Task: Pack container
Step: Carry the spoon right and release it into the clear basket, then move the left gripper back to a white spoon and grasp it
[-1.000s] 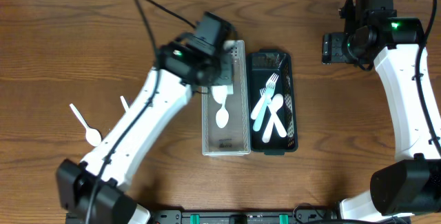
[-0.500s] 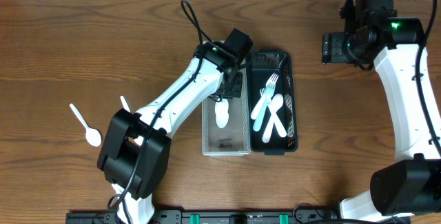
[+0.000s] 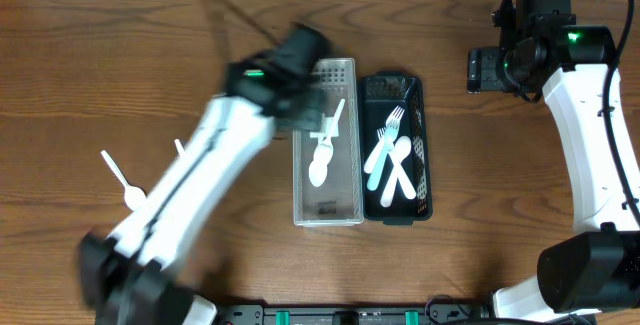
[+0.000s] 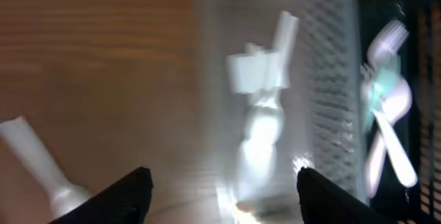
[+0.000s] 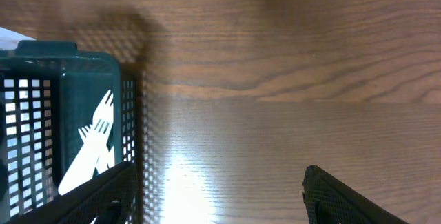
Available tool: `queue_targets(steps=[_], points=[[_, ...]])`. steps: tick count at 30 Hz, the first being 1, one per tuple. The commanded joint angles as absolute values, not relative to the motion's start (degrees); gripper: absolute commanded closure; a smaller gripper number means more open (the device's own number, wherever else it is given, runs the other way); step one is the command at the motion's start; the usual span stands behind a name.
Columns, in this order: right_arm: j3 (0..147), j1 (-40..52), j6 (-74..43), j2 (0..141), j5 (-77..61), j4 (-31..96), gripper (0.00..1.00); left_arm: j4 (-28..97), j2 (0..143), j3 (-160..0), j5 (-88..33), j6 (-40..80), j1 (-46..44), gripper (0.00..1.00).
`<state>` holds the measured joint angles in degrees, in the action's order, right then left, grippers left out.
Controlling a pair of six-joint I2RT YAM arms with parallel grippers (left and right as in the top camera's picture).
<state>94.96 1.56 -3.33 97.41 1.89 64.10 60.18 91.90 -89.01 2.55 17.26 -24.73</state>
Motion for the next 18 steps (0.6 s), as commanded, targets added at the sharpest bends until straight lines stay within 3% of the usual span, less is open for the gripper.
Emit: queue_targets(steps=[1,10,18], points=[[94.76,1.39,-2.46,97.84,1.69,64.05,0.2,63.55,87.46,-89.8,6.26,19.53,-15.25,0.25],[94.74,1.45,-2.46,97.84,1.67,63.7,0.2,63.13,88.18,-81.87,-1.02,17.15,7.46,0.16],[94.74,1.45,-2.46,97.84,1.67,63.86,0.2,49.01,93.38,-66.41,-5.65,14.06,12.21,0.14]])
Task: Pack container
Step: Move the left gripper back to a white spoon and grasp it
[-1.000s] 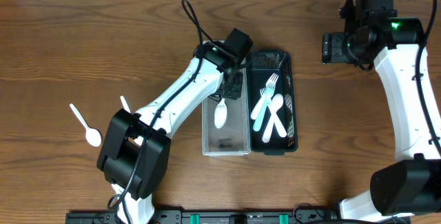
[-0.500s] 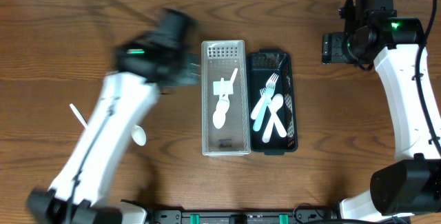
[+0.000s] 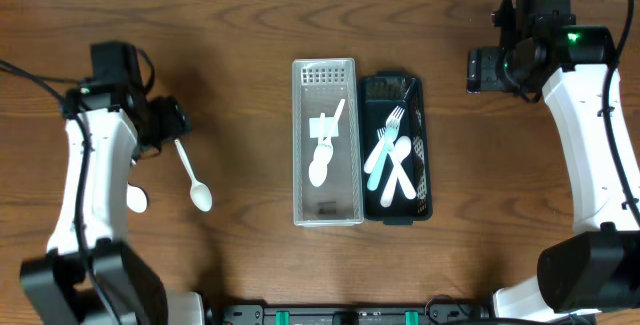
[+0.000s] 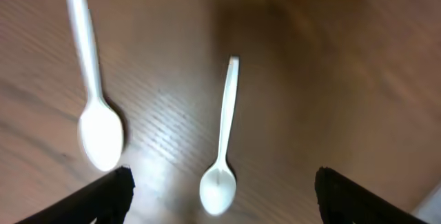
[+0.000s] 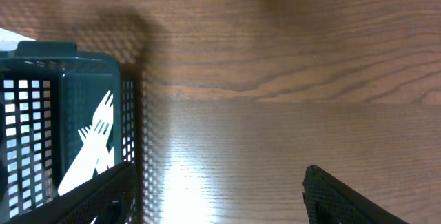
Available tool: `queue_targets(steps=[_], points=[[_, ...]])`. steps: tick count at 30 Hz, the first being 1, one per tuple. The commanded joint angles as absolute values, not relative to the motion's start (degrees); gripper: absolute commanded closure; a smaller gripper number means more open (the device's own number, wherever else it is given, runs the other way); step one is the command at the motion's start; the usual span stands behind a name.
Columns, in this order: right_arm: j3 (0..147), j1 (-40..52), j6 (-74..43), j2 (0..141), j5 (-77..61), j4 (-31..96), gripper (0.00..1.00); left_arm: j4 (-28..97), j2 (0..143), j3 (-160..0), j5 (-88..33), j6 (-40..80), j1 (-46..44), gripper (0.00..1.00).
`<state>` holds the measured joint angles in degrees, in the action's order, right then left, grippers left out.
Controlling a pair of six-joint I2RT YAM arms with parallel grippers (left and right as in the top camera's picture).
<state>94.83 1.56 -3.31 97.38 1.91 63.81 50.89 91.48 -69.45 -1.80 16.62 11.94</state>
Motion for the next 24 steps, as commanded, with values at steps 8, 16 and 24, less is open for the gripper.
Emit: queue_targets(steps=[8,16,24], points=[[94.7,1.45,-2.46,97.84,1.67,63.88,0.2,45.04,102.02,-64.45,-5.61,12.64,12.1,0.14],[94.7,1.45,-2.46,97.84,1.67,63.81,0.2,44.8,107.77,-64.45,-5.63,12.67,12.08,0.14],[94.7,1.45,-2.48,97.84,1.67,63.75,0.2,45.32,109.75,-64.27,-5.65,12.69,12.08,0.2]])
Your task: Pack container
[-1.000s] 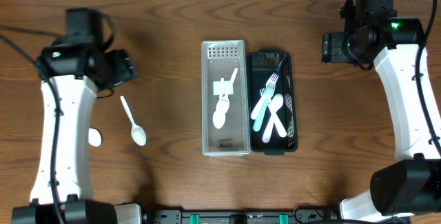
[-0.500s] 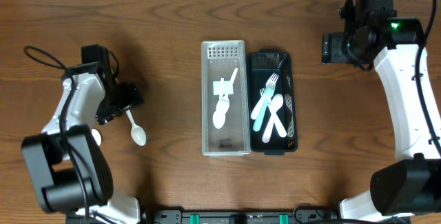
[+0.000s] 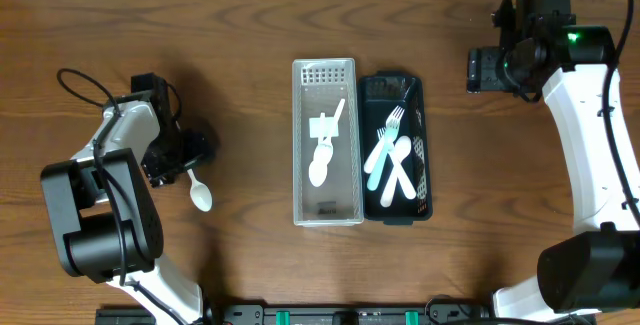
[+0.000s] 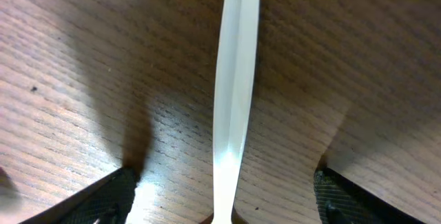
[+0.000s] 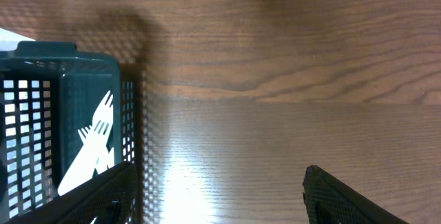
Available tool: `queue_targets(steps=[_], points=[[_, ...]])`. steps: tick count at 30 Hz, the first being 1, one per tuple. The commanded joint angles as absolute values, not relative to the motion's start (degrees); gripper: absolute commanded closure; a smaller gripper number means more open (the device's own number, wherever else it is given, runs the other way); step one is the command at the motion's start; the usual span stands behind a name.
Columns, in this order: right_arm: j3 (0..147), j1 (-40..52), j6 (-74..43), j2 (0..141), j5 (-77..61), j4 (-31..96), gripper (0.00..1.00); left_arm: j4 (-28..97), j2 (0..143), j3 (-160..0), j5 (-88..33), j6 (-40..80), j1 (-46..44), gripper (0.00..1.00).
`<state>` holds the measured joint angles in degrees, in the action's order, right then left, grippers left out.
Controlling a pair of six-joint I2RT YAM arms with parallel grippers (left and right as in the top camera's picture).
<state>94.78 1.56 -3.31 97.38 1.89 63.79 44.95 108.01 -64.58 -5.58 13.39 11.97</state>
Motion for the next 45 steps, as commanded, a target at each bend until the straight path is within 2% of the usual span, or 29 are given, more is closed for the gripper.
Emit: queue_targets(steps=[1,6,9,16,17,24,33,38,45], points=[[94.7,1.45,-2.46,97.84,1.67,63.77,0.2,45.5,109.75,-64.23,-5.65,12.69,12.08,0.27],[94.67,1.45,-2.46,97.84,1.67,63.77,0.2,46.41,109.75,-64.23,-5.65,12.71,12.08,0.57],[94.67,1.45,-2.46,97.84,1.67,63.75,0.2,47.05,109.75,-64.23,-5.65,12.69,12.08,0.68],[94.65,1.45,-2.46,97.84,1.67,63.75,0.2,47.51,109.75,-64.23,-5.65,12.71,12.08,0.81],[94.65,1.45,-2.46,97.84,1.67,63.75,0.2,47.48,109.75,-64.23,-5.65,12.69,12.08,0.86],[94.65,1.45,-2.46,97.84,1.67,63.68,0.2,47.42,109.73,-64.23,-5.63,12.71,12.08,0.94],[94.65,1.41,-2.46,97.84,1.67,63.66,0.2,49.39,107.09,-65.98,-7.16,12.69,10.07,0.94],[94.65,1.41,-2.46,97.84,1.67,63.64,0.19,53.28,98.91,-71.02,-7.11,12.69,3.14,0.94],[94.65,1.41,-2.46,97.84,1.67,63.51,0.19,54.22,86.28,-76.2,-6.42,14.79,-14.0,0.94]])
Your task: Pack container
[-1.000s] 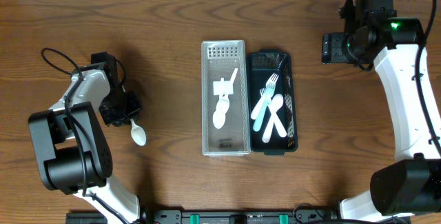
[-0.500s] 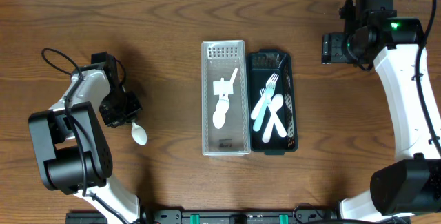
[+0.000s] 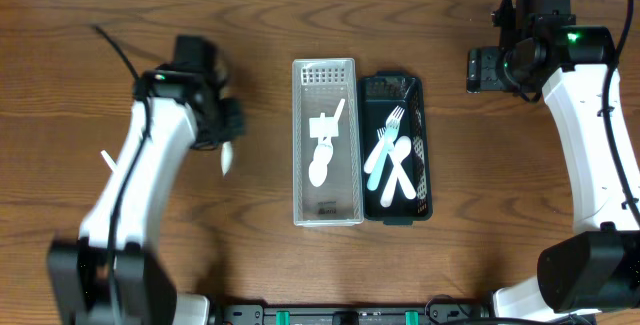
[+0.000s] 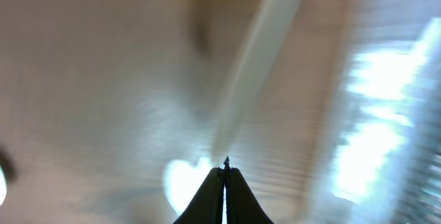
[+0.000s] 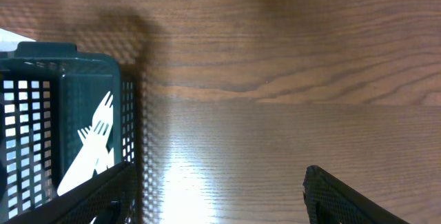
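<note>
My left gripper (image 3: 226, 137) is shut on a white plastic spoon (image 3: 227, 159), which hangs off the table left of the clear tray (image 3: 302, 175). The left wrist view is blurred: its fingers (image 4: 224, 182) are pressed together, with the spoon's handle (image 4: 255, 65) running up and to the right. A white spoon (image 3: 320, 160) lies in the clear tray. The dark basket (image 3: 423, 115) beside it holds white forks (image 3: 390, 155). My right gripper (image 5: 213, 200) stands open over bare wood to the right of the dark basket (image 5: 127, 114).
A second white spoon (image 3: 104, 157) lies on the wood at the far left, mostly hidden under my left arm. My right arm (image 3: 585, 135) runs down the table's right side.
My left gripper was open, low on the table, with the spoon's handle between its fingers. Now it is shut on that spoon and stands further right, closer to the clear tray.
My left arm was first over the clear tray, blurred. Then its gripper was open above two spoons at the far left. Then it sat low around one spoon's handle. Now it holds that spoon off the table, near the tray. The right arm has stayed still.
</note>
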Available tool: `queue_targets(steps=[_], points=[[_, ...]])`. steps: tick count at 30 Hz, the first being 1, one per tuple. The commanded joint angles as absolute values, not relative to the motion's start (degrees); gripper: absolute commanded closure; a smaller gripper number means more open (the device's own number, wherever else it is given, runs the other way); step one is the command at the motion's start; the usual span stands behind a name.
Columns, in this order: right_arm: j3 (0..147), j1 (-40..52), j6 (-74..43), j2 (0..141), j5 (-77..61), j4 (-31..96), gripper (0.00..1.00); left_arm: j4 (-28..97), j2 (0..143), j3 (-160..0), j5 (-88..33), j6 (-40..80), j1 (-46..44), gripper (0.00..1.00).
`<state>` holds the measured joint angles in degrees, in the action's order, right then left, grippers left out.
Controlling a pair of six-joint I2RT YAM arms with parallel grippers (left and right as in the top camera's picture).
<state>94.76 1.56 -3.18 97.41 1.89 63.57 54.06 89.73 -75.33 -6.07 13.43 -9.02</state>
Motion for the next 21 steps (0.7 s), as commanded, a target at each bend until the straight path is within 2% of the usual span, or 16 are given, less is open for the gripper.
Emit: queue_targets(steps=[1,6,10,15,20,21], points=[[94.65,1.41,-2.46,97.84,1.67,63.51,0.19,53.52,85.34,-76.2,-6.42,15.33,-16.53,0.94],[94.65,1.41,-2.46,97.84,1.67,63.48,0.19,52.01,86.32,-76.14,-6.42,17.91,-25.36,0.94],[94.65,1.41,-2.46,97.84,1.67,63.66,0.19,51.37,88.92,-76.14,-6.31,18.06,-28.34,0.94],[94.63,1.41,-2.46,97.84,1.67,63.68,0.19,50.41,89.34,-76.16,1.91,17.87,-27.29,0.94],[94.04,1.41,-2.46,97.84,1.69,63.59,0.19,50.04,88.16,-76.99,2.61,15.18,-22.44,0.94],[93.76,1.41,-2.46,97.84,1.69,63.46,0.19,50.04,87.85,-77.36,2.61,13.65,-21.54,0.87]])
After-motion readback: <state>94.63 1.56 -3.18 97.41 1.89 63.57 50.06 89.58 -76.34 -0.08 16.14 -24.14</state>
